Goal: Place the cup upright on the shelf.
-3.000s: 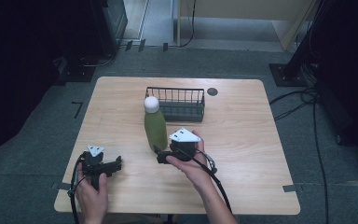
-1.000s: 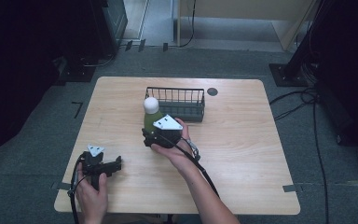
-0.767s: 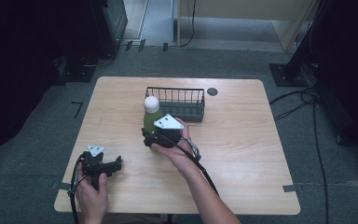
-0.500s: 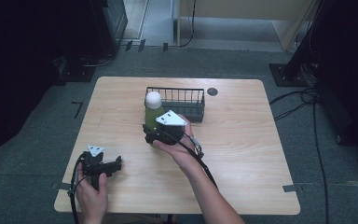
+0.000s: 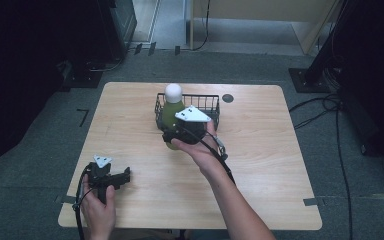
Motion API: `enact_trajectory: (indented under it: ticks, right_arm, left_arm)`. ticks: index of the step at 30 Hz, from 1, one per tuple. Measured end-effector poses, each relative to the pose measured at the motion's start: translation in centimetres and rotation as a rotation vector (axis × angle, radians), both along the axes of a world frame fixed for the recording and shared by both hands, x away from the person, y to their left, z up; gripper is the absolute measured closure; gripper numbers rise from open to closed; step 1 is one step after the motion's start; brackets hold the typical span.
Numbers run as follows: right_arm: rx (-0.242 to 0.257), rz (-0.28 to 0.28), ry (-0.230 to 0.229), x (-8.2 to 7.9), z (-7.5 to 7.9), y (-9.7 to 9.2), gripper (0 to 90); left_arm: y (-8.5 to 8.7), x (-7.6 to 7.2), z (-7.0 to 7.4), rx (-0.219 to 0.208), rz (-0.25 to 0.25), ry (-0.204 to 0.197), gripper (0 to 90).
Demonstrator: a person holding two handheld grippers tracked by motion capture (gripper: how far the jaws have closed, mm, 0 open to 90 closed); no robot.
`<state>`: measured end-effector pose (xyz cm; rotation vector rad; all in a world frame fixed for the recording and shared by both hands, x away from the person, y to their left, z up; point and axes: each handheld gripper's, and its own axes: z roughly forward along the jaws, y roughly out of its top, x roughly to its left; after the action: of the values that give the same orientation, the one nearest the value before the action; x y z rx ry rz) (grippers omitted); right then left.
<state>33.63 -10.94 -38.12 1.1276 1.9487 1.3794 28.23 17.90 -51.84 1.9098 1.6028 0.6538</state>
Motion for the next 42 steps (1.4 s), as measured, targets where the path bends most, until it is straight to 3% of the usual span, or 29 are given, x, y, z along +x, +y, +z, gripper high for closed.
enact_trajectory:
  ticks: [8,22,31,36,42]
  right_arm:
    - [0.008,-0.049,-0.017,1.6,2.9,-2.4,20.6]
    - [-0.007,-0.117,-0.051,4.6,5.9,-4.5,20.6]
    - [-0.027,-0.163,-0.042,7.1,6.1,-5.1,20.6]
    - [-0.008,-0.196,-0.048,8.6,6.2,-5.6,20.6]
    - [-0.005,-0.236,-0.024,10.4,5.3,-6.1,20.6]
  left_arm:
    - [0.0,0.0,0.0,-0.001,0.001,0.0,0.1]
    - [0.0,0.0,0.0,-0.001,0.001,0.0,0.1]
    - [0.0,0.0,0.0,-0.001,0.001,-0.001,0.1]
    - [0.0,0.0,0.0,0.0,0.001,-0.002,0.1]
    - [0.0,0.0,0.0,0.001,0.0,-0.001,0.1]
